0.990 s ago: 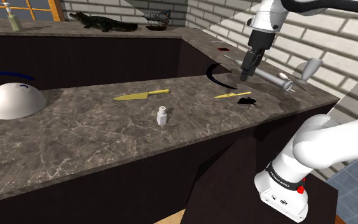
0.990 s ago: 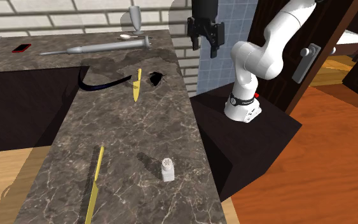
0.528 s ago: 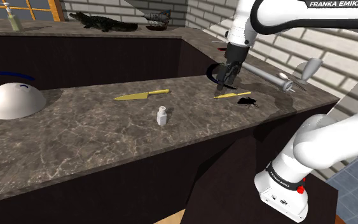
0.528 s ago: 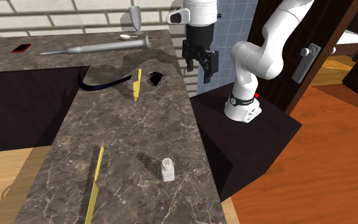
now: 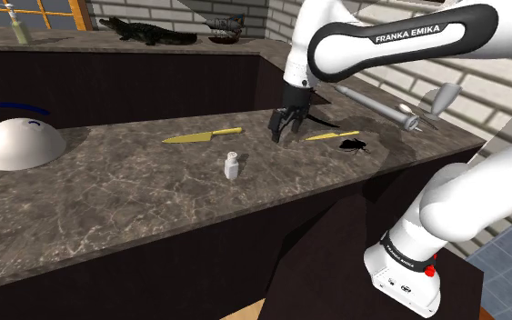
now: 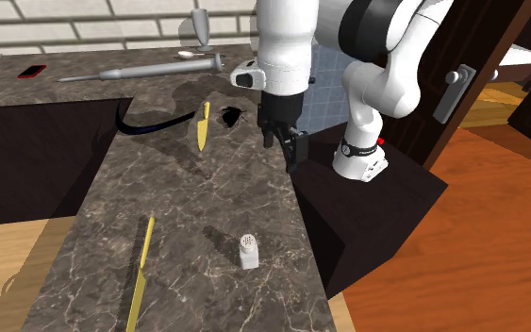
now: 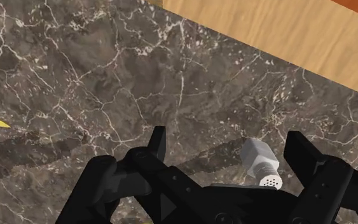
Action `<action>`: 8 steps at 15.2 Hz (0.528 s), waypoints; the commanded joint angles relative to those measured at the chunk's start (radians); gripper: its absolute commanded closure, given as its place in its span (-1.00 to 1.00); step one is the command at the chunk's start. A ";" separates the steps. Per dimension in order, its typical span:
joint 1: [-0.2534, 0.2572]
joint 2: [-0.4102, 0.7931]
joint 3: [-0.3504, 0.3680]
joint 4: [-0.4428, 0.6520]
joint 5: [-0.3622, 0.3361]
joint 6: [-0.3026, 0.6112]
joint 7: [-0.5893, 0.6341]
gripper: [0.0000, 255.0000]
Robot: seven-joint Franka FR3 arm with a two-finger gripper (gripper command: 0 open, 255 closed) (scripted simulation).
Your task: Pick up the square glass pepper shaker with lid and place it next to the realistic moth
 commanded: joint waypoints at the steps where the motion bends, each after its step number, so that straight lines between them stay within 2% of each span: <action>1: -0.002 0.069 0.030 0.032 -0.015 0.049 0.047 -1.00; 8: -0.008 0.334 0.113 0.166 -0.135 0.196 0.231 -1.00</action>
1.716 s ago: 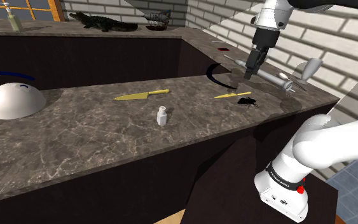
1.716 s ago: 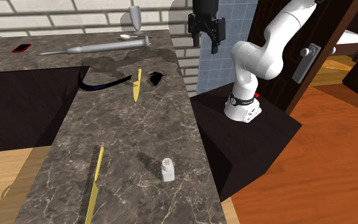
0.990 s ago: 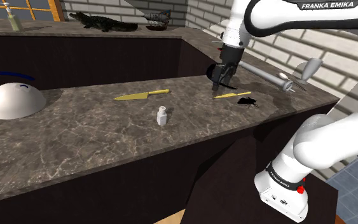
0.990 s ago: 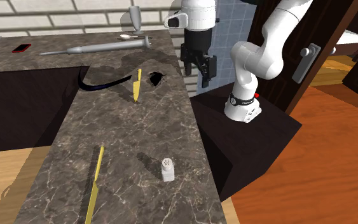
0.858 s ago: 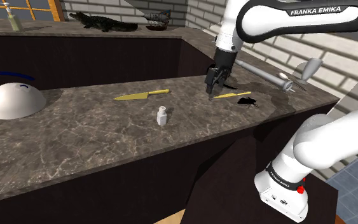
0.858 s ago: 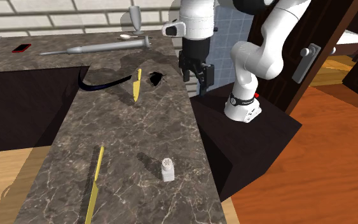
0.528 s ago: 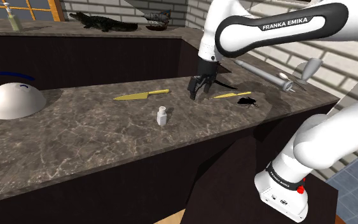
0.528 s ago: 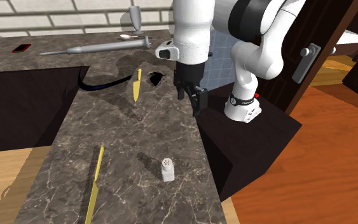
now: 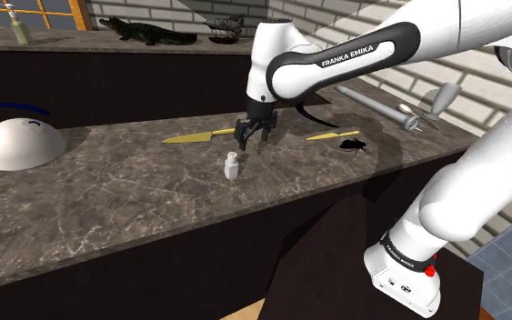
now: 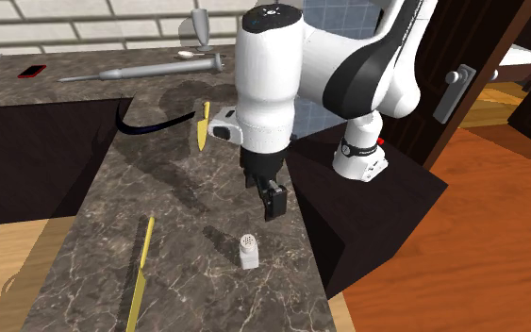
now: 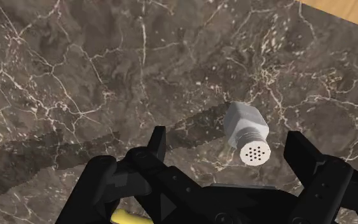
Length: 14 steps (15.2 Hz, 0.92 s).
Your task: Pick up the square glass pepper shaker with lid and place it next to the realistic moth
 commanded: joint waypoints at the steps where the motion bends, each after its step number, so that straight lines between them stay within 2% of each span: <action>1: 0.003 0.081 0.018 0.042 -0.048 0.041 0.060 -1.00; 6: 0.031 0.268 0.027 0.177 -0.169 0.084 0.191 -1.00; 14: 0.037 0.330 0.014 0.148 -0.207 0.169 0.217 -1.00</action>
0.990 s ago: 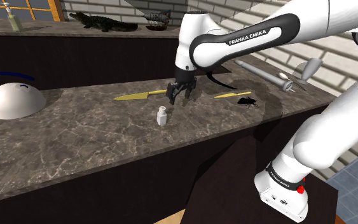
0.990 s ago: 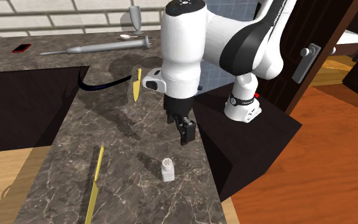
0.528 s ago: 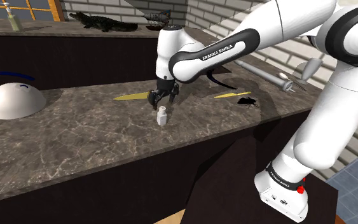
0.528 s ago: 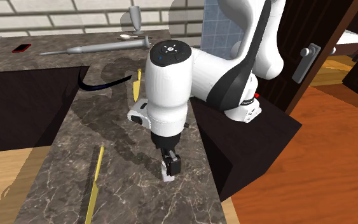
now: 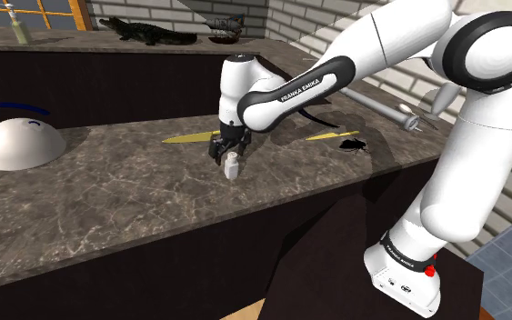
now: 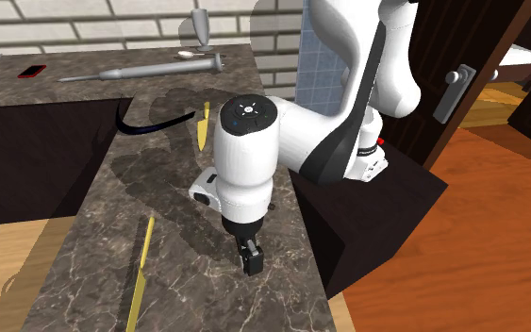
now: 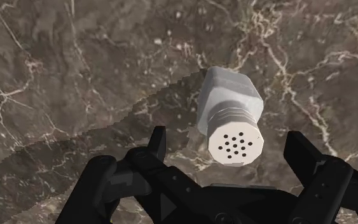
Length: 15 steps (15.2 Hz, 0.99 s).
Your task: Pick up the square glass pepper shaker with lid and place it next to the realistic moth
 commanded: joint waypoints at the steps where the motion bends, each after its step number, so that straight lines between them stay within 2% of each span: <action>1: 0.001 0.008 -0.002 -0.002 -0.005 0.009 0.003 -1.00; 7: 0.001 0.008 -0.002 -0.002 -0.005 0.009 0.003 -1.00; 8: 0.001 0.008 -0.002 -0.002 -0.005 0.009 0.003 1.00; 15: 0.001 0.008 -0.002 -0.001 -0.005 0.009 0.003 1.00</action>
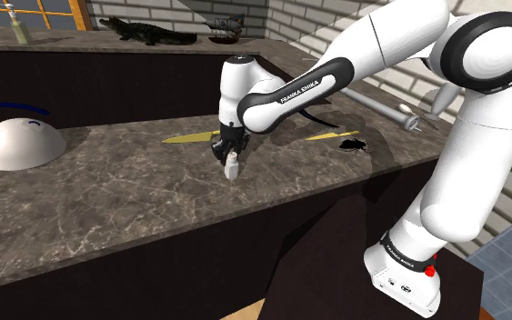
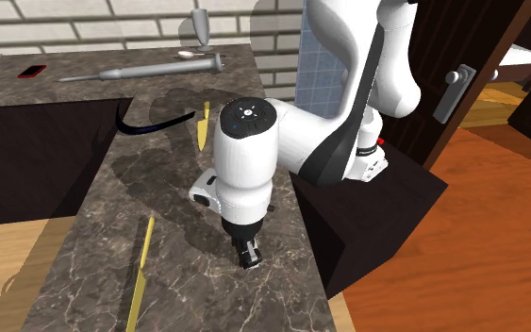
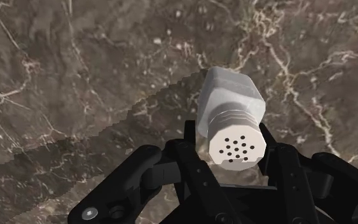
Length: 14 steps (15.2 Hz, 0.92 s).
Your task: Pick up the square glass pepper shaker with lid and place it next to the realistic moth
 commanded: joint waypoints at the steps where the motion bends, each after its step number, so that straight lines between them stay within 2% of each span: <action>1: 0.000 0.000 0.000 0.000 0.000 0.000 0.000 1.00; 14: -0.009 -0.082 0.013 0.067 0.053 -0.141 -0.043 1.00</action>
